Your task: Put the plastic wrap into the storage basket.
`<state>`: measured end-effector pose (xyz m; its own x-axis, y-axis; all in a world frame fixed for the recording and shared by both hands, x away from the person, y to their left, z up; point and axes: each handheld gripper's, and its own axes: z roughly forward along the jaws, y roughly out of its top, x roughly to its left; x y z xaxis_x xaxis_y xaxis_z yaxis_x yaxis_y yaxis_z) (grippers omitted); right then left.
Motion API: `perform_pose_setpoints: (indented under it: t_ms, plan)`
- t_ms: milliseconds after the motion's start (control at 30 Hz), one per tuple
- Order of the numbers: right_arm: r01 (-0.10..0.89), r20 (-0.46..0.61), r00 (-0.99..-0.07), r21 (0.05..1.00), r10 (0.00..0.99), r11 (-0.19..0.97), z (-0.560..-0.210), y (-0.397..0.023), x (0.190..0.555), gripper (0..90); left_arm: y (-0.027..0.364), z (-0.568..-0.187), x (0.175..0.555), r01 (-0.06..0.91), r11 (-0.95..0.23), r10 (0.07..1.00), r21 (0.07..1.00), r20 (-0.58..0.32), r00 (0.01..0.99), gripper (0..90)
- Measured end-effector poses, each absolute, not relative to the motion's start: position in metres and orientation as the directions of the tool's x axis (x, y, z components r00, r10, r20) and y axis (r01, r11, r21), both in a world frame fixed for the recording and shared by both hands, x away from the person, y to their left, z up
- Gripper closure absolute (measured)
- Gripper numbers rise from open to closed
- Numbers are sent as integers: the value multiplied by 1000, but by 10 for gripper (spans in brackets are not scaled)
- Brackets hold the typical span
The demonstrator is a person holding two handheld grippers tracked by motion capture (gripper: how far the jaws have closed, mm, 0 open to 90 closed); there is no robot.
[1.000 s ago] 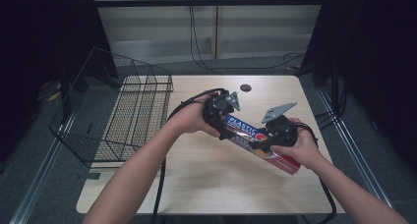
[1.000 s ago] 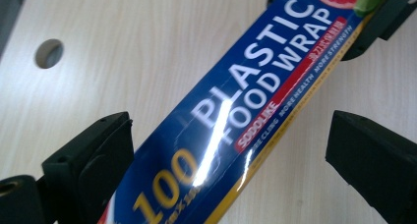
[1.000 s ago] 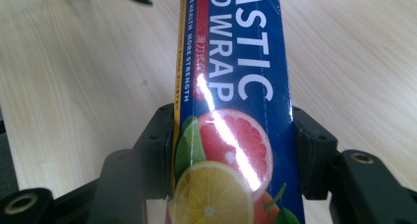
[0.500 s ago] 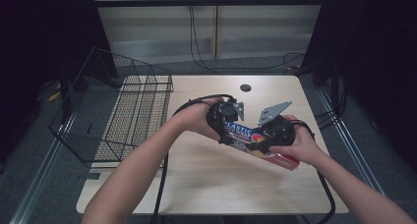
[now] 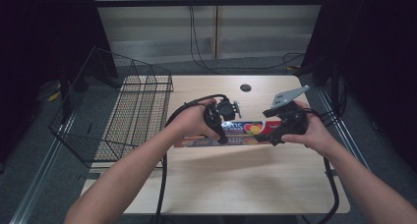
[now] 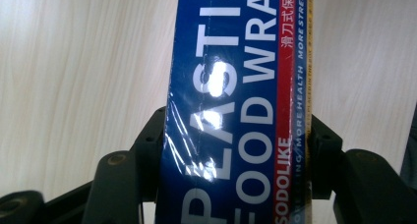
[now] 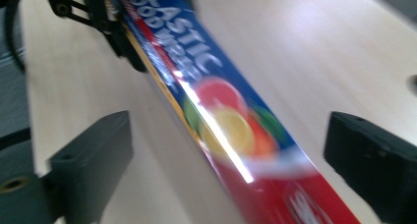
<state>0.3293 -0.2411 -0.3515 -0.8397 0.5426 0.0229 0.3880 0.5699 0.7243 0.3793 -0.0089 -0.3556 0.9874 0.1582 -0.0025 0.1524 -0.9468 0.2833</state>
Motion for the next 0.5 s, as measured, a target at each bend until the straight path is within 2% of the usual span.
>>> perform_pose_setpoints:
  t_ms: [133, 333, 500]
  plan:
    - [412, -9, -796, 725, 605, 552, -349, -258, 328, 21, 5, -347, 386, 245, -923, 249, 297, -27, 968, 430]
    - [432, 2, -782, 723, 623, 540, -362, -264, 323, 22, 20, -335, 396, 369, -869, 377, 329, -42, 925, 431]
    - [433, -4, -784, 713, 621, 551, -369, -263, 319, 20, 27, -332, 401, 414, -849, 421, 329, -53, 906, 432]
